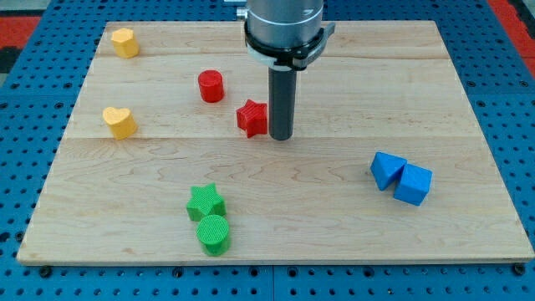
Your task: Move the red star towards yellow heart
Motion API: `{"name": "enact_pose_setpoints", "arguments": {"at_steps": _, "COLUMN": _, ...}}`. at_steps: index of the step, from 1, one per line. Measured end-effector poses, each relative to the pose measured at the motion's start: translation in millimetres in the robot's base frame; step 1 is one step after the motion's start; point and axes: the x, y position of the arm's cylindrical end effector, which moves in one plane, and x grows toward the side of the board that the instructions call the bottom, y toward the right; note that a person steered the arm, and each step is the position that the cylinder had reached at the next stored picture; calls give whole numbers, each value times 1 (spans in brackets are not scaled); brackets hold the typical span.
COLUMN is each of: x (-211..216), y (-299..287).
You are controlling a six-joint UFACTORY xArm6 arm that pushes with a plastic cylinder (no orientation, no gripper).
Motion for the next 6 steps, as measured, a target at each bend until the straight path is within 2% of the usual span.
{"name": "enact_pose_setpoints", "arguments": {"at_steps": 1, "x": -8, "y": -35}}
{"name": "enact_pose_setpoints", "arguments": {"at_steps": 2, "x": -22, "y": -10}}
{"name": "enact_pose_setpoints", "arguments": {"at_steps": 3, "x": -43, "y": -43}}
{"name": "enact_pose_setpoints", "arguments": {"at_steps": 4, "x": -32, "y": -129}}
{"name": "enact_pose_setpoints", "arguments": {"at_steps": 6, "x": 6, "y": -143}}
